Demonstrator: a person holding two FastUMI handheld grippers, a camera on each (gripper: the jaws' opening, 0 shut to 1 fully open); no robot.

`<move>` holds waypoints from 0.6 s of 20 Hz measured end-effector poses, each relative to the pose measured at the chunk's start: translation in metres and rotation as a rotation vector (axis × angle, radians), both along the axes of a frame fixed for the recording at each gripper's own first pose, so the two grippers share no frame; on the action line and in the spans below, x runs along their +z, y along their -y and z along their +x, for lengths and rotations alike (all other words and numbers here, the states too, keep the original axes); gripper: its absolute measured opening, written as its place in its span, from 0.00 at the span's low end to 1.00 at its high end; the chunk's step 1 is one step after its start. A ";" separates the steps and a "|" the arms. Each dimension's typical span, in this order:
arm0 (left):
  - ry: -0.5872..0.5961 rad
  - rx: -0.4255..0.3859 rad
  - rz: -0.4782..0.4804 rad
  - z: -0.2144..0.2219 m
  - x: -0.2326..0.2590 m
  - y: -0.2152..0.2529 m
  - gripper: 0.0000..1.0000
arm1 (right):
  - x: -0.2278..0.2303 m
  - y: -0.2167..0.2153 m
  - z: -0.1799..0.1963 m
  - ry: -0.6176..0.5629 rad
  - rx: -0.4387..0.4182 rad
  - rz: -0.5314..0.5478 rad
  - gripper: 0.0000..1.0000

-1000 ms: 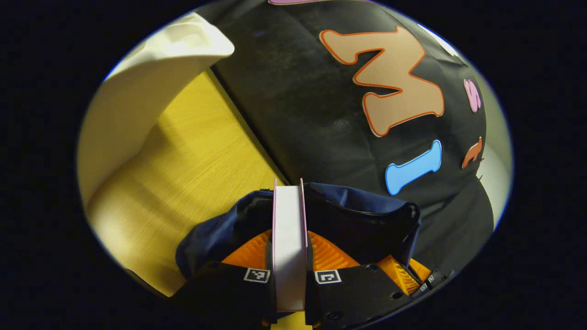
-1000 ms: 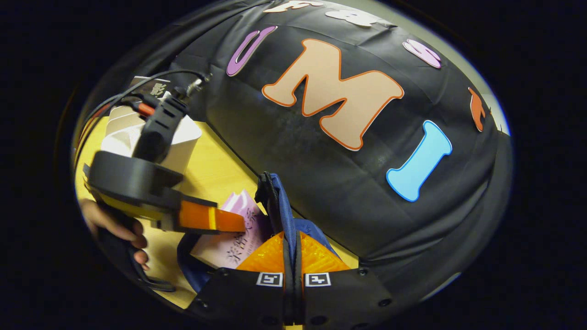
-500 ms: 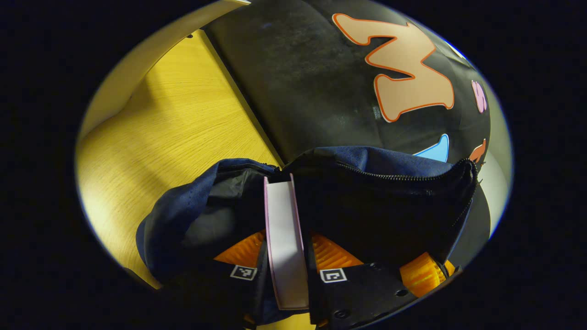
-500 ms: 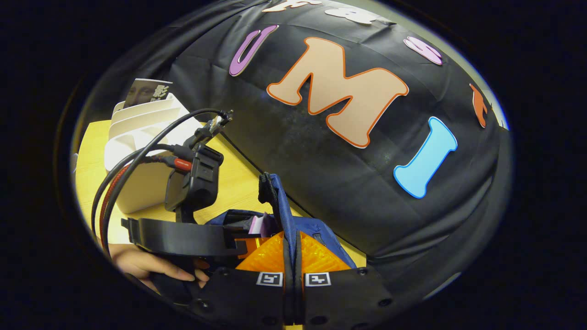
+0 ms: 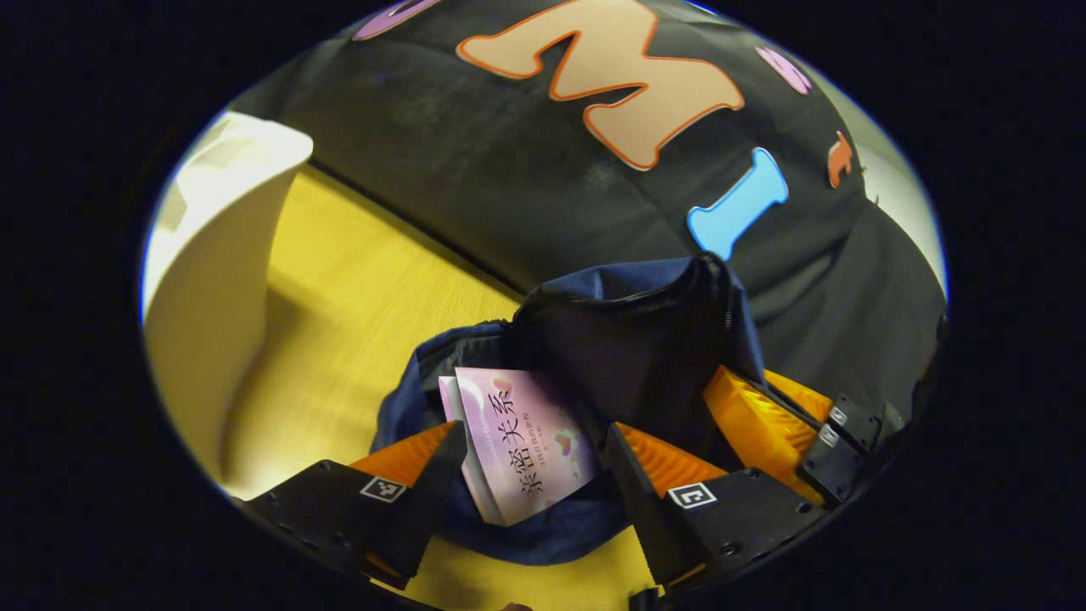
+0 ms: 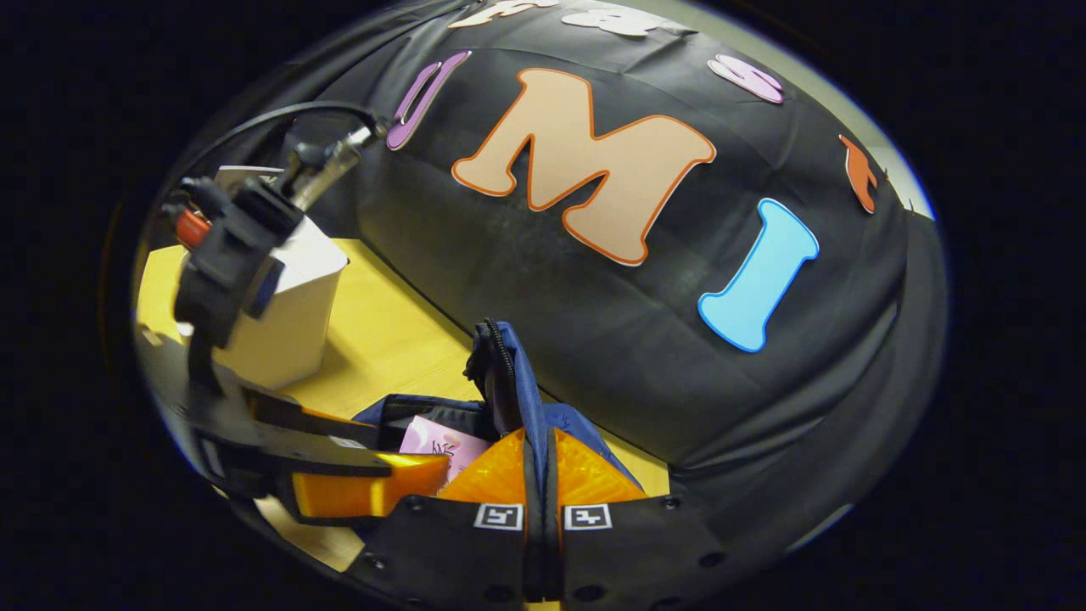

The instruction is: Open the schoolbag, grab two books from the bookshelf and put them into the schoolbag.

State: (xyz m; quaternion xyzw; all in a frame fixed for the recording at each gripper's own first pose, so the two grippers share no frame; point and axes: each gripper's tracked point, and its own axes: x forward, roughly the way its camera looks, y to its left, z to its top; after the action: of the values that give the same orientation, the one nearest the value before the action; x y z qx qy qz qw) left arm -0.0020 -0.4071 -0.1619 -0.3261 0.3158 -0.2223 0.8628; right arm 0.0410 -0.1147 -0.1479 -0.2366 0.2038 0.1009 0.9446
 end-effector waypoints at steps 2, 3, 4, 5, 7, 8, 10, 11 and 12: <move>0.023 -0.031 0.029 -0.009 0.014 -0.014 0.95 | 0.000 0.001 0.000 0.000 -0.003 0.004 0.03; 0.030 -0.046 0.038 -0.015 0.023 -0.023 0.95 | 0.000 0.000 0.000 0.000 0.000 0.001 0.04; 0.037 -0.062 0.051 -0.020 0.031 -0.031 0.95 | -0.002 -0.002 -0.002 -0.001 0.004 -0.005 0.03; 0.059 -0.076 0.071 -0.022 0.041 -0.042 0.95 | -0.002 -0.004 -0.003 -0.001 0.011 -0.012 0.04; 0.115 -0.098 0.117 -0.020 0.063 -0.063 0.95 | -0.004 -0.006 -0.004 0.001 0.020 -0.029 0.04; 0.147 -0.110 0.151 -0.018 0.073 -0.078 0.95 | -0.004 -0.005 -0.004 0.000 0.021 -0.032 0.04; 0.191 -0.113 0.228 -0.013 0.086 -0.108 0.95 | -0.005 -0.006 -0.003 -0.003 0.017 -0.032 0.04; 0.204 -0.099 0.266 -0.009 0.091 -0.126 0.95 | -0.006 -0.005 -0.003 -0.003 0.015 -0.034 0.04; 0.211 -0.087 0.296 -0.005 0.095 -0.142 0.95 | -0.006 -0.006 -0.002 -0.002 0.012 -0.039 0.04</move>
State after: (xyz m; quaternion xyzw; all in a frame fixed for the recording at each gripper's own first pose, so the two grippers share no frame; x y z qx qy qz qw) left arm -0.0074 -0.2647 -0.0667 -0.1564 0.2665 -0.2437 0.9193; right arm 0.0391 -0.1091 -0.1538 -0.2559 0.2053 0.1027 0.9390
